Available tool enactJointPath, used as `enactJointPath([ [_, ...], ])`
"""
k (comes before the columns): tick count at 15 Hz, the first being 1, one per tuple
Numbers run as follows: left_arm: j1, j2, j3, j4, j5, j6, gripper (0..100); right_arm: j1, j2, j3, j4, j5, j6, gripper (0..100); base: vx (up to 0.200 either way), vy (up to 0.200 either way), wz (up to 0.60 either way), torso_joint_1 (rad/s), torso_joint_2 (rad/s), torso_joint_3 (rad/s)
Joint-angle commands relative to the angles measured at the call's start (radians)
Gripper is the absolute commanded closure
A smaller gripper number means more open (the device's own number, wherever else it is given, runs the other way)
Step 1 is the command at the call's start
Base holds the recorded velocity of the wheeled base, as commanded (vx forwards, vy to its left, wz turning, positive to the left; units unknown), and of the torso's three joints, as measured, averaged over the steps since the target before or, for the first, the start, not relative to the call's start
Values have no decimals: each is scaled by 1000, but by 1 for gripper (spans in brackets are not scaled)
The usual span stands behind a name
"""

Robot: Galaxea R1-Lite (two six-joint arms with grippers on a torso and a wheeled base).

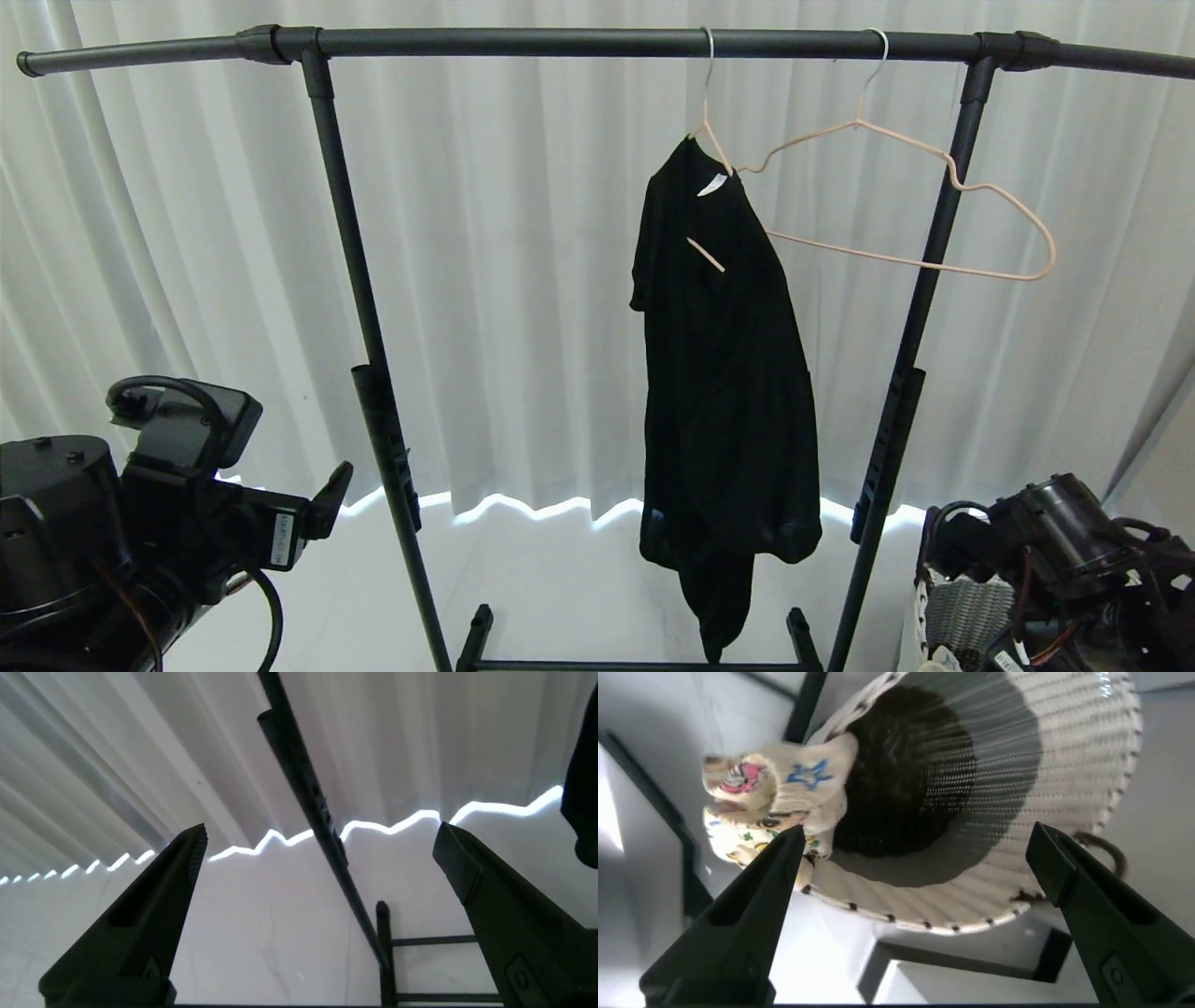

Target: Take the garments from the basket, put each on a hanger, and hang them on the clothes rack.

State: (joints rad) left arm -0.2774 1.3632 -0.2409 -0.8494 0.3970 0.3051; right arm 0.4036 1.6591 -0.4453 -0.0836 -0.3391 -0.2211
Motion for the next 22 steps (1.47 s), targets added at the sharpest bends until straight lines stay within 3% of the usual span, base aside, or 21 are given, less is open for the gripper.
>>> enactJointPath([
  [1,-45,4,-5,0,2,3,0,1,119,53,-87,58,-40,0,0,0,0,0,0,0],
  [4,-109,14,-6,0,5,3,0,-8,174,46,-165,86,-107,0,0,0,0,0,0,0],
  [8,-114,13,-3,0,36,2,0,-25,258,27,-225,19,-109,0,0,0,0,0,0,0],
  [12,-114,14,0,0,39,2,0,-25,292,27,-324,15,-109,0,0,0,0,0,0,0],
  [13,-114,13,2,0,39,0,0,-25,287,27,-327,15,-109,100,0,0,0,0,0,0],
  [19,-114,-10,58,0,39,-8,0,1,183,28,-314,-6,-109,100,0,0,0,0,0,0],
  [22,-114,-19,68,0,39,-9,0,49,-25,-12,-148,-4,-107,100,0,0,0,0,0,0],
])
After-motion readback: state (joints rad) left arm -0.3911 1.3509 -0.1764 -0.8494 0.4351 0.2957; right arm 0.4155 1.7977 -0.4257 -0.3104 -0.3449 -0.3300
